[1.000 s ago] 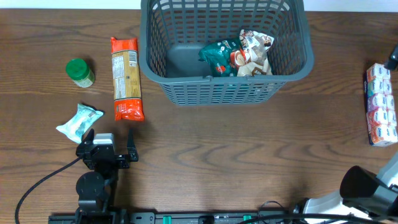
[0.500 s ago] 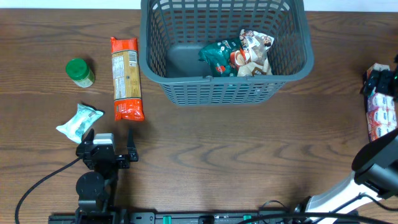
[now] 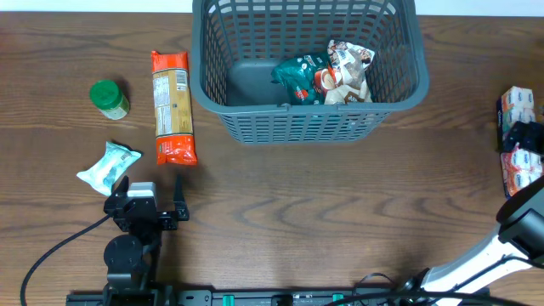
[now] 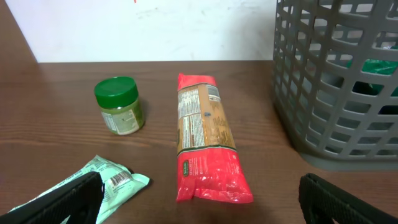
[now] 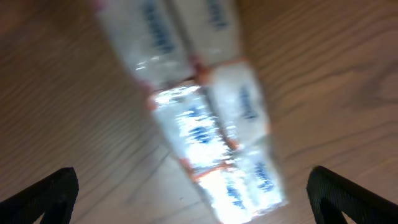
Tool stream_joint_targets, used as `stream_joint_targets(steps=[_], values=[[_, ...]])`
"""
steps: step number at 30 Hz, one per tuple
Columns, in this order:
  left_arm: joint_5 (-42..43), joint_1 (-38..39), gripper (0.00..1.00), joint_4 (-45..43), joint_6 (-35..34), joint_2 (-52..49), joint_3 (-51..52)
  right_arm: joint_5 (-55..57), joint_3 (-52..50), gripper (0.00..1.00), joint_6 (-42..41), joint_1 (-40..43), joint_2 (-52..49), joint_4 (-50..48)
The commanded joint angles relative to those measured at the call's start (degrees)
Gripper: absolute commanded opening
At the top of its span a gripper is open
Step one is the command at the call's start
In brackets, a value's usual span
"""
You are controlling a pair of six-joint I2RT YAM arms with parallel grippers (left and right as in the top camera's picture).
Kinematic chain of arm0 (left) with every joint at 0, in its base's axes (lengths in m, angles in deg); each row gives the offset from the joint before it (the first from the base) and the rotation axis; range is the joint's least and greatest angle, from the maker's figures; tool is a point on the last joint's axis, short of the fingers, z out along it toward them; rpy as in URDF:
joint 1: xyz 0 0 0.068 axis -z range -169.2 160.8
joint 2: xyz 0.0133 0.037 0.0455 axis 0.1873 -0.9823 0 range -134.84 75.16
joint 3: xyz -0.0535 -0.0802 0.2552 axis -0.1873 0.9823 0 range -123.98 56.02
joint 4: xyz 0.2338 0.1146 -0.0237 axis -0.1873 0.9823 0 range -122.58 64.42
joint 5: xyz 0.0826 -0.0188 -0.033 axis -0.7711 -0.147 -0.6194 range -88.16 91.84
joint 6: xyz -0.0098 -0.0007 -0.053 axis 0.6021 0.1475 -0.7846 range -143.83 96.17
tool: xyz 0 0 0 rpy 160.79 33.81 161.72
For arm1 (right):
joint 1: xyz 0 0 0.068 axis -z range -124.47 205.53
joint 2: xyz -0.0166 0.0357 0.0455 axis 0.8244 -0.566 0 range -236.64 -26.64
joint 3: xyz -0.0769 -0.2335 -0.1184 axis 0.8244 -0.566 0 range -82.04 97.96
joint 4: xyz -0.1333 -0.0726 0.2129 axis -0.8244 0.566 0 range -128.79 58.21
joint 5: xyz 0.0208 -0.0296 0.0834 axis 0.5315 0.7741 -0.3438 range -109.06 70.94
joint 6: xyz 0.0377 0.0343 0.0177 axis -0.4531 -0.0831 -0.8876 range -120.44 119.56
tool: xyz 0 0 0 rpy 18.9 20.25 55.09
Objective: Pack container
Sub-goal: 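Reach the right gripper to the white multi-pack and grasp it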
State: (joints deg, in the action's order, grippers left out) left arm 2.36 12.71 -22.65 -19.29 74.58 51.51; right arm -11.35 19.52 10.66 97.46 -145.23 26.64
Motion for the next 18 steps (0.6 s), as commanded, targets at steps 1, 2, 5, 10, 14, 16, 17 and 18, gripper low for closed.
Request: stream_joint_targets(steps=[1,2,5,10,14,16,17,18], values=[[0.4,-0.3,0.98,0.6,0.4,0.3,1.4,1.0,-0.1,0.99,0.9,1.2,-0.2,-1.1],[0.4,-0.3,0.99,0.6,0.4,0.3,1.4,1.0,-0.2,0.99,1.0,1.4,-0.2,-1.7],[0.4,-0.3,0.99,0.6,0.4,0.3,1.4,1.0,-0.2,0.99,0.9,1.6,-0.5,-3.0],[0.4,-0.3,0.99,0.6,0.4,0.3,1.4,0.6,-1.0,0.99,0.7,1.6,-1.8,-5.4],[0.4,-0.3,0.98,0.6,0.4,0.3,1.4,-0.7,-3.7,0.99,0.1,1.6,-3.1,-9.0],[0.4,-0.3,0.99,0.6,0.4,0.3,1.4,-1.5,-5.7,0.99,0.1,1.6,-3.3,-11.0],[0.4,-0.3,0.99,0.6,0.4,0.3,1.4,-2.0,-6.8,0.99,0.1,1.6,-3.3,-12.2],[0.4,-0.3,0.99,0.6,0.4,0.3,1.4,-2.5,-7.9,0.99,0.0,1.6,-3.3,-13.3]])
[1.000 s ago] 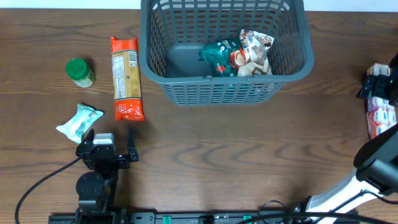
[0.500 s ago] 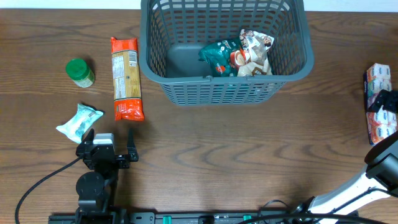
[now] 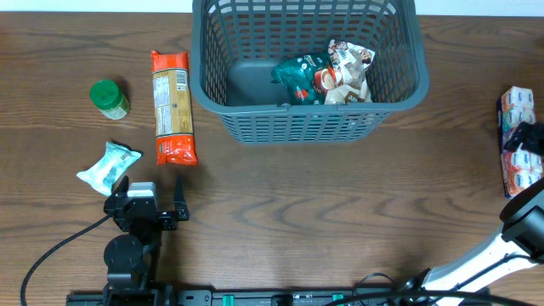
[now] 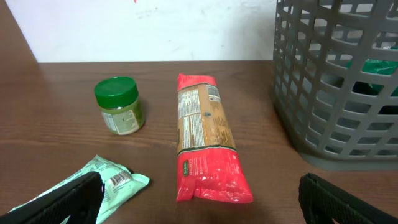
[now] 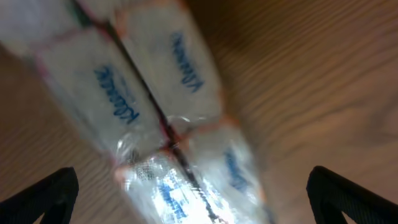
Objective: Pack container
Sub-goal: 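Reach the right gripper to the white multi-pack and grasp it, then lift the multi-pack over the basket and lay it inside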
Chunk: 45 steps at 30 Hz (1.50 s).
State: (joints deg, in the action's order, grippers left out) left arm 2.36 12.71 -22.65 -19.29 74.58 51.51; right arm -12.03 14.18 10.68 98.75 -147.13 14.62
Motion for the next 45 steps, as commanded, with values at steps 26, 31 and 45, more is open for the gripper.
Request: stream_joint_targets(steps=[26,31,45], values=[[0.4,-0.3,0.99,0.6,0.4,0.3,1.4,-13.7,4.4,0.01,-6.4,-6.7,11.3,1.0],[0.4,-0.3,0.98,0.6,0.4,0.3,1.4,-13.7,15.6,0.01,-6.4,-13.3,18.3,4.4],[0.4,-0.3,0.99,0.6,0.4,0.3,1.4,-16.6,28.2,0.01,8.4,-44.5,26.3,5.7]])
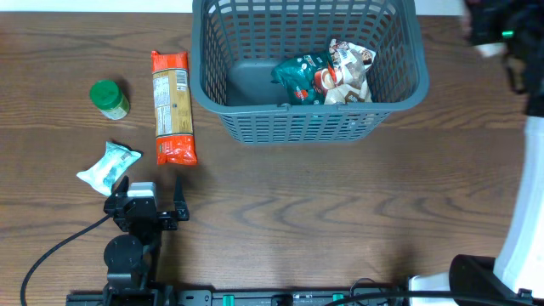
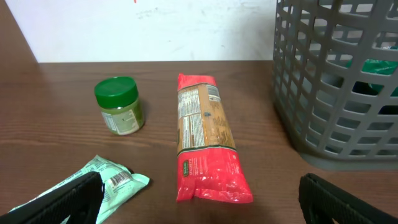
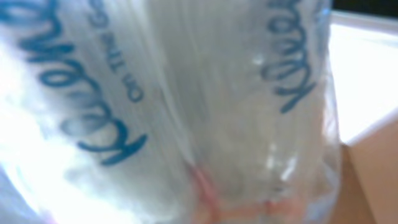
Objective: Pack container
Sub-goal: 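Lift the multi-pack over the basket and lay it inside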
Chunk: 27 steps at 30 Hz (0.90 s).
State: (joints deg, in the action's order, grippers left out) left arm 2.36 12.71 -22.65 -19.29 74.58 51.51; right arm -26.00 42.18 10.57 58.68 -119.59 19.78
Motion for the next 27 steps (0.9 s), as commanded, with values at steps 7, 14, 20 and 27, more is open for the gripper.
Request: stream_joint_targets(steps=[7,14,20,27], values=[[0.4,-0.3,0.99,0.6,0.4,0.3,1.4,-3.0,0.2,0.01,26.3,-15.5,-5.1,5.8],[0.4,-0.3,0.99,0.6,0.4,0.3,1.4,-3.0,0.2,0.01,32.4,-18.2,-13.1,12.7],[0.4,-0.3,0.99,0.6,0.4,0.3,1.4,-1.9,-0.4,0.01,32.3,-18.0,-22.7,14.2],[0.4,-0.3,0.99,0.6,0.4,0.3,1.4,-2.4,-0.4,0.01,29.6,-18.5,-28.0,13.8]])
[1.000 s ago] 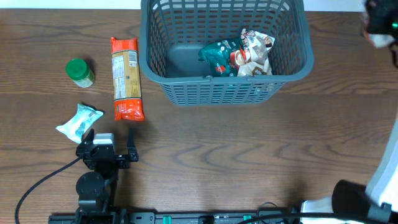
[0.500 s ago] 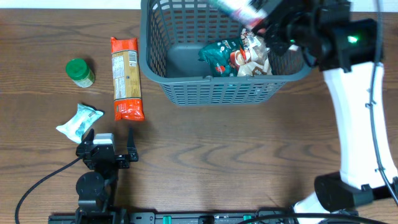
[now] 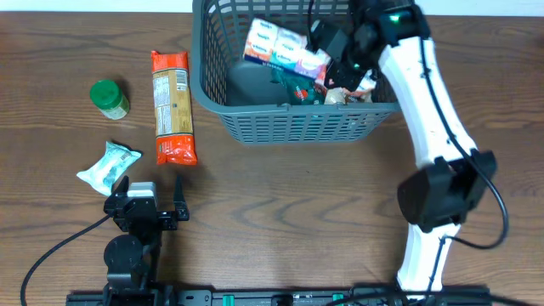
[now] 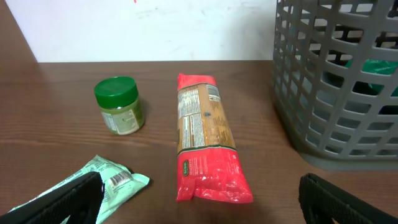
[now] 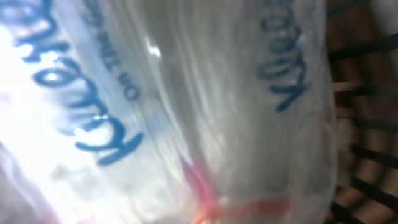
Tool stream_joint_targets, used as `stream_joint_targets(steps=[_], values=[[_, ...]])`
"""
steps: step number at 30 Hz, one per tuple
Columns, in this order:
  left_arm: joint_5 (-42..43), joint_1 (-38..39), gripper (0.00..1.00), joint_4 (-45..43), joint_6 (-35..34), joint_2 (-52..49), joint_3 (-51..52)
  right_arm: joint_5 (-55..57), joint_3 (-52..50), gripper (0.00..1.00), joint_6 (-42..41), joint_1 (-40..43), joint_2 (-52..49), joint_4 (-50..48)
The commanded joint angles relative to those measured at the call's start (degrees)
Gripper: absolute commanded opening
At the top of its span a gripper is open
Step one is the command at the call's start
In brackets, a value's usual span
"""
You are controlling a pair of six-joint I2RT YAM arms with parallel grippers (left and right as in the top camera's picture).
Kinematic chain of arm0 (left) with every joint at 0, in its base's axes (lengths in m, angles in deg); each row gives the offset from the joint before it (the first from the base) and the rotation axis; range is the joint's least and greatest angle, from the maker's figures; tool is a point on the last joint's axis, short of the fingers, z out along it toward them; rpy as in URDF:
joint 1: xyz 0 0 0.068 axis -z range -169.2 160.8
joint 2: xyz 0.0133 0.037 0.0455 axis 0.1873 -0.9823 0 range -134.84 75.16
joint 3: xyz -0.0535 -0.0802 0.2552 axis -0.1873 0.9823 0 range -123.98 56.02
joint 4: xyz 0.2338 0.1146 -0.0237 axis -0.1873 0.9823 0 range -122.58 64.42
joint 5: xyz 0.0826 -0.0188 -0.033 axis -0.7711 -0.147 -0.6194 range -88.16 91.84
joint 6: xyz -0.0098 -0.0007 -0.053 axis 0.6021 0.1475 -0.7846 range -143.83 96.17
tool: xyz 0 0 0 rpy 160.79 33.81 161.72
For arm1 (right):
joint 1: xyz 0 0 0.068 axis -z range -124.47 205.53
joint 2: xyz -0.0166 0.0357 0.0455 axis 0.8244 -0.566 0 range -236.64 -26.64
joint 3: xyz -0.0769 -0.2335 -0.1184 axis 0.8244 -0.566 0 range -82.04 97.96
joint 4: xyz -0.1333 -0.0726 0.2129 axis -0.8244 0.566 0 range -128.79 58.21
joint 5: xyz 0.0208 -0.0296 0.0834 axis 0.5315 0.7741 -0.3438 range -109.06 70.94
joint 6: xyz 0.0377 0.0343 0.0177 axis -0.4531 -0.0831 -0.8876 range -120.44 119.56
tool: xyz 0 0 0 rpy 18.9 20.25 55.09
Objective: Pack container
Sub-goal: 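Lift the multi-pack over the basket and lay it inside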
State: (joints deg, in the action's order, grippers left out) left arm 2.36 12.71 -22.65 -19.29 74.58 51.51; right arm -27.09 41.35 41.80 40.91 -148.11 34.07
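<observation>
The grey basket (image 3: pixel 212 93) stands at the table's far middle, with a teal bag (image 3: pixel 297 82) and a brown-and-white bag (image 3: pixel 350 85) inside. My right gripper (image 3: pixel 321 42) is shut on a white tissue multipack (image 3: pixel 285 47) with blue print, held over the basket's left half. That tissue pack (image 5: pixel 155 112) fills the right wrist view and hides the fingers. My left gripper (image 3: pixel 146 211) rests open near the front left. The pasta pack (image 4: pixel 205 137) and the basket (image 4: pixel 339 81) lie ahead of it.
Left of the basket lie a red-ended pasta pack (image 3: pixel 172 106), a green-lidded jar (image 3: pixel 110 99) and a mint-green packet (image 3: pixel 108 167). The right arm (image 3: pixel 433 119) stretches from the front right up over the basket's right side.
My right gripper, then at the far right corner beyond the basket with the tissue pack, now holds it over the basket's inside. The left arm and the loose items have not moved.
The tissue pack lay at the table's right edge with my right gripper open over it, then closer to it. Later the pack was off the table and filled the wrist view near the far right corner. Now it hangs over the basket.
</observation>
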Motion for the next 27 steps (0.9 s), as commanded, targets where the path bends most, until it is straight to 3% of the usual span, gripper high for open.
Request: stream_joint_targets(steps=[1,2,3,8,17,27], values=[[0.4,-0.3,0.99,0.6,0.4,0.3,1.4,-1.2,0.5,0.01,-2.1,-0.9,0.5,-0.9],[0.4,-0.3,0.99,0.6,0.4,0.3,1.4,-1.2,0.5,0.04,-3.0,-0.9,0.5,-1.6],[0.4,-0.3,0.99,0.6,0.4,0.3,1.4,-1.2,0.5,0.17,-3.9,-0.9,0.8,-2.3],[0.4,-0.3,0.99,0.6,0.4,0.3,1.4,-1.3,0.7,0.99,-9.6,-1.0,2.4,-4.9],[0.4,-0.3,0.99,0.6,0.4,0.3,1.4,1.3,6.4,0.99,-19.0,-0.9,10.8,-8.4],[0.4,-0.3,0.99,0.6,0.4,0.3,1.4,32.1,13.0,0.99,-40.2,9.5,24.9,-11.2]])
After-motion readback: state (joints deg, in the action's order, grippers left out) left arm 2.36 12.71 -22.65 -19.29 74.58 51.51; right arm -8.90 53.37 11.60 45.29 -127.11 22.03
